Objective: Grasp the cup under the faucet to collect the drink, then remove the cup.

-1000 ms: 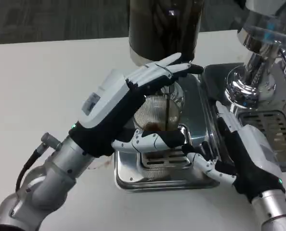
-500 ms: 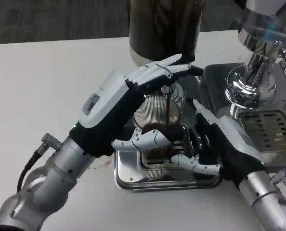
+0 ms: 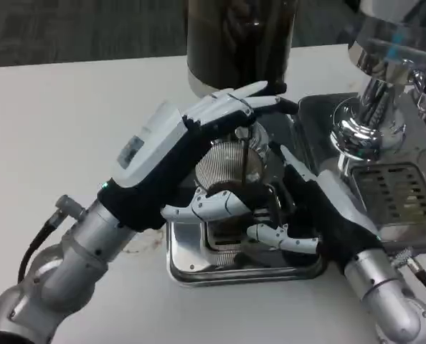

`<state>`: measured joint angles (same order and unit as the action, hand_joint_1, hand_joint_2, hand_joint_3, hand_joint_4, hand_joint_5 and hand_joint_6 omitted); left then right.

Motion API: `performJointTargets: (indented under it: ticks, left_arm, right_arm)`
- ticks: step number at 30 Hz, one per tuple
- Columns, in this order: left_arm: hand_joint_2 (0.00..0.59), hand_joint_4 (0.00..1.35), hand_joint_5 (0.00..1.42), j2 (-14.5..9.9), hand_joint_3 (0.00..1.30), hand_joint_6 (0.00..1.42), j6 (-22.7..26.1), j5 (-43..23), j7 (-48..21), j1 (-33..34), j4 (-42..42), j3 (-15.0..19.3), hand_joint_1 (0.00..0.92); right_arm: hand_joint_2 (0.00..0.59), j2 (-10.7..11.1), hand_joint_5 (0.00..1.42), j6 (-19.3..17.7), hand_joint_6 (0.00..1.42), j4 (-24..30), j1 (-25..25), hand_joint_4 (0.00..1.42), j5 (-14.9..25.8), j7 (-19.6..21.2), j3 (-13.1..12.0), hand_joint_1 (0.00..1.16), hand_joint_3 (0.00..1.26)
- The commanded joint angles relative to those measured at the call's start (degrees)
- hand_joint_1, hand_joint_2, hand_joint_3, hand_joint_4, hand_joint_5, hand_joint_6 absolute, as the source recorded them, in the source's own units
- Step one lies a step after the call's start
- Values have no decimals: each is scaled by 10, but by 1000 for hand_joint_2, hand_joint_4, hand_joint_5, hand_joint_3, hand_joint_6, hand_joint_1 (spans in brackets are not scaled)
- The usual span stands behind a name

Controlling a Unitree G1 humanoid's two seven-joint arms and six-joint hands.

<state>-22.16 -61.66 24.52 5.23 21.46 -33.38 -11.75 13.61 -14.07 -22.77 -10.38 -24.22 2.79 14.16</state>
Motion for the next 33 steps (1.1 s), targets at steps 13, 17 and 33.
performJointTargets:
  ticks: [13, 17, 33]
  left_arm:
    - [169, 158, 323, -5, 312, 188, 3, 14, -14, -7, 3, -9, 0]
    - [172, 158, 322, -5, 312, 188, 6, 13, -10, -8, 8, -5, 0]
    - [174, 94, 246, -12, 240, 143, 33, 8, 36, -23, 64, 71, 0]
  right_arm:
    - [177, -29, 0, -54, 20, -59, -26, 0, 22, 6, 6, 628, 0]
    - [177, -28, 0, -55, 26, -60, -26, 0, 22, 7, 5, 628, 0]
    - [185, -23, 0, -57, 32, -46, -10, 0, 25, 11, -1, 619, 0]
